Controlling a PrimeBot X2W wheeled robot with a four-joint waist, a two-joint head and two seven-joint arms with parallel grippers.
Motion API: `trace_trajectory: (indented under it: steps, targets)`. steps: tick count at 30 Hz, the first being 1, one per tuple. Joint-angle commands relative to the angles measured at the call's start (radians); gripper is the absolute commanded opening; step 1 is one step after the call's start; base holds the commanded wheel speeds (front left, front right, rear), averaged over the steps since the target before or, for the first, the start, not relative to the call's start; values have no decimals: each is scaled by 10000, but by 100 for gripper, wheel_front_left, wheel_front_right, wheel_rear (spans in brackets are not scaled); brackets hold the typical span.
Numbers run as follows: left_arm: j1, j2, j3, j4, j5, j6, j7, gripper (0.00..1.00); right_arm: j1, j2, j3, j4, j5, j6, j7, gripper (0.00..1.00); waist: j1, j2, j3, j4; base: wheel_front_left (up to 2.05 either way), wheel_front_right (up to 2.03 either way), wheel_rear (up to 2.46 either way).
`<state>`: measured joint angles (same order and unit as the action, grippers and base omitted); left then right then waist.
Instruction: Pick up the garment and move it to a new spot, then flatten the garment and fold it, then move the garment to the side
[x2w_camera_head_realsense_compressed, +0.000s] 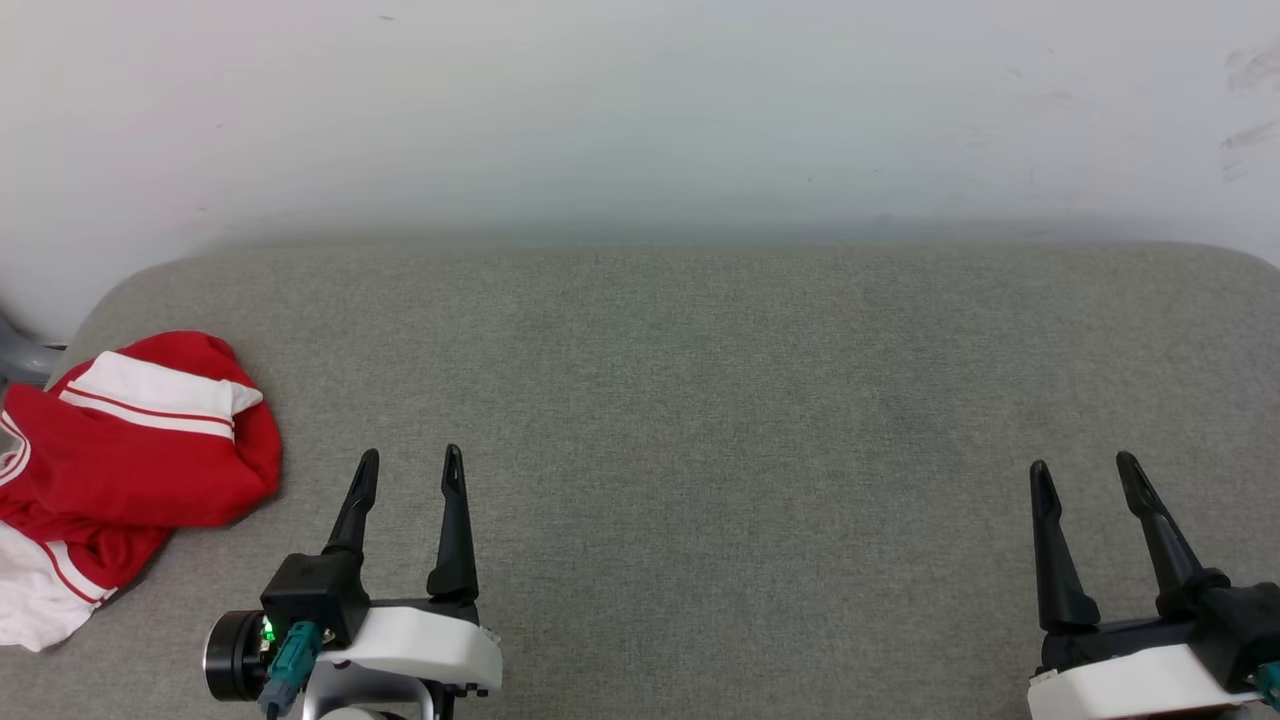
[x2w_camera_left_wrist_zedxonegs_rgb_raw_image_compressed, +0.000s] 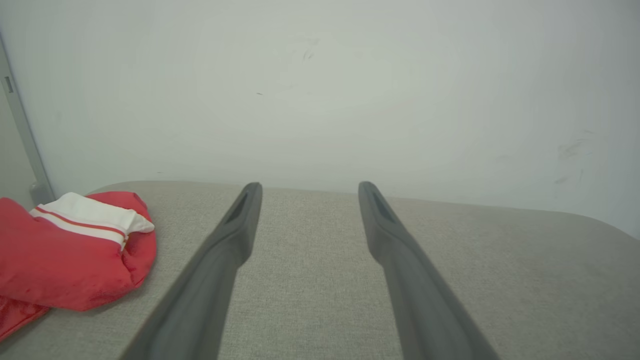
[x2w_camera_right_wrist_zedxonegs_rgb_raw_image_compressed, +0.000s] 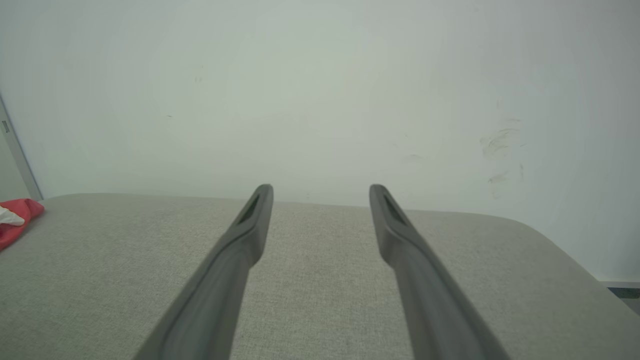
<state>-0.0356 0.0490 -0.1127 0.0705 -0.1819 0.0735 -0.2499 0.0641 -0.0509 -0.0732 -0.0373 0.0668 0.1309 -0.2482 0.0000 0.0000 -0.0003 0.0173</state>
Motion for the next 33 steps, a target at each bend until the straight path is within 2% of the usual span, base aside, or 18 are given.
trace_trajectory:
  steps: [1,12,33]
  targets:
    - [82,21,-5,-52,157,-33,-95,100,150,12,19,-100,-176,-4,-104,100,0,0,-2,10,0,0,0]
    - [118,21,64,108,129,-209,-168,100,212,13,-54,15,181,-5,-176,100,0,0,-6,54,0,0,0]
    - [95,20,81,446,10,-217,-158,100,203,13,-92,326,554,-5,-174,100,0,0,6,111,0,0,0]
